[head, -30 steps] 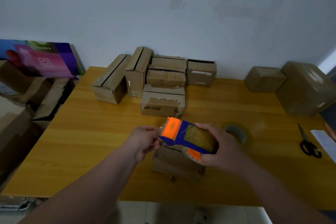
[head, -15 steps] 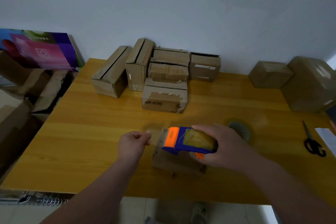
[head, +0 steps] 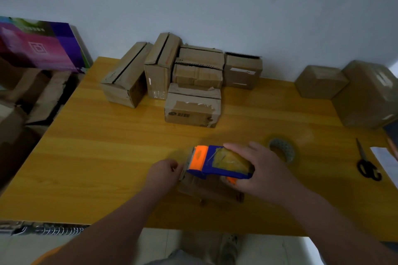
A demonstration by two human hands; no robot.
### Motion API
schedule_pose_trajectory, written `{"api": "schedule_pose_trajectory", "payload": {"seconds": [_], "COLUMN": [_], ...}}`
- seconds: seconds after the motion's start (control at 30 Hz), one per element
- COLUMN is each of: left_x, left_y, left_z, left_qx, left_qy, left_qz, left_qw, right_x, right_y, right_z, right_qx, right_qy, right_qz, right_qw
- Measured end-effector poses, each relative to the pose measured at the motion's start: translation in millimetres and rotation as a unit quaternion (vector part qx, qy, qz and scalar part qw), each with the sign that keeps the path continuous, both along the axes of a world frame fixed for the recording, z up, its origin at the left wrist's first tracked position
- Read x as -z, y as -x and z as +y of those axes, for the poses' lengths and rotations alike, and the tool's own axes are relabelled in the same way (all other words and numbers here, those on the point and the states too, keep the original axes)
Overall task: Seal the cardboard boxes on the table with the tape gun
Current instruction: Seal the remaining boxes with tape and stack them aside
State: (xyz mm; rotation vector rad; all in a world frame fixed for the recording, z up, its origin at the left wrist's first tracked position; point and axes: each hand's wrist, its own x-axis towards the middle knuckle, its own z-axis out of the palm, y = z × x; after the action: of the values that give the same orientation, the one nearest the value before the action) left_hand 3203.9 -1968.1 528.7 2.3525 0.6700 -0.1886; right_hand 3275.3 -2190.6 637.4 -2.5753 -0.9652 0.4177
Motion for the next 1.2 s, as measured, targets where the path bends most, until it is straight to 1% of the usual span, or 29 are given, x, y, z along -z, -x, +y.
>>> {"api": "schedule_pose_trajectory", "payload": {"seconds": [0.03,0.07,0.1,0.13,0.17,0.2,0.23,0.27,0.3,0.37,0.43,0.47,0.53,0.57,0.63,0.73,0.93,1.2], "left_x": [0.1,-1.7,-3.5,-8.8,-15.2,-17.9,-17.3,-14.7,-12.6,-13.5,-16.6,-21.0,-27.8,-30.2,-32.8,-31.1,-20.4,-24.3], "left_y": [-0.7,-1.1,-0.9,0.8,3.4,7.0,11.0,15.1,19.3,24.3,22.8,20.2,11.3,6.7,-1.7,-7.7,-11.9,-9.6], "left_z": [1.4,1.5,2.5,1.1,-0.6,-2.0,-3.2,-5.0,-6.5,-7.8,-6.5,-6.0,-2.4,-0.2,1.2,1.3,6.5,3.4], "left_qx": [0.006,-0.006,-0.033,-0.074,-0.097,-0.095,-0.077,-0.049,-0.016,0.031,0.052,0.074,0.125,0.151,0.201,0.256,0.284,0.284], "left_qy": [-0.010,0.001,0.048,0.155,0.286,0.399,0.466,0.492,0.499,0.487,0.446,0.403,0.279,0.228,0.180,0.142,0.042,0.026], "left_qz": [0.005,-0.013,-0.054,-0.089,-0.108,-0.110,-0.097,-0.076,-0.051,0.002,0.026,0.030,0.028,0.012,-0.027,-0.044,-0.073,-0.057], "left_qw": [1.000,1.000,0.997,0.981,0.947,0.906,0.876,0.866,0.865,0.873,0.893,0.912,0.952,0.962,0.963,0.955,0.955,0.957], "right_x": [-0.4,-0.7,-0.9,-0.6,0.1,1.3,2.3,2.6,2.4,2.3,1.8,1.6,1.6,1.4,0.4,-0.5,-3.1,-2.9], "right_y": [-0.1,-0.2,-0.5,-0.4,-0.5,-0.8,-1.1,-1.0,-0.4,0.4,0.3,0.4,0.2,0.5,1.9,3.7,5.8,2.7], "right_z": [0.0,-0.2,-0.6,-1.0,-1.5,-2.3,-3.1,-3.6,-3.0,-0.8,1.6,2.3,2.3,1.6,-0.2,-0.9,0.4,-4.1], "right_qx": [-0.001,-0.001,-0.001,0.001,0.002,0.004,0.007,0.010,0.011,0.002,-0.004,-0.005,-0.003,-0.002,0.003,0.006,0.008,0.000], "right_qy": [-0.001,-0.002,-0.003,-0.002,0.001,0.004,0.004,0.003,0.001,0.004,0.015,0.017,0.013,0.011,0.006,0.004,0.003,0.011], "right_qz": [0.000,-0.001,-0.001,-0.001,0.001,0.002,0.002,0.000,-0.003,-0.012,-0.018,-0.017,-0.014,-0.012,-0.005,-0.006,-0.009,0.001], "right_qw": [1.000,1.000,1.000,1.000,1.000,1.000,1.000,1.000,1.000,1.000,1.000,1.000,1.000,1.000,1.000,1.000,1.000,1.000]}}
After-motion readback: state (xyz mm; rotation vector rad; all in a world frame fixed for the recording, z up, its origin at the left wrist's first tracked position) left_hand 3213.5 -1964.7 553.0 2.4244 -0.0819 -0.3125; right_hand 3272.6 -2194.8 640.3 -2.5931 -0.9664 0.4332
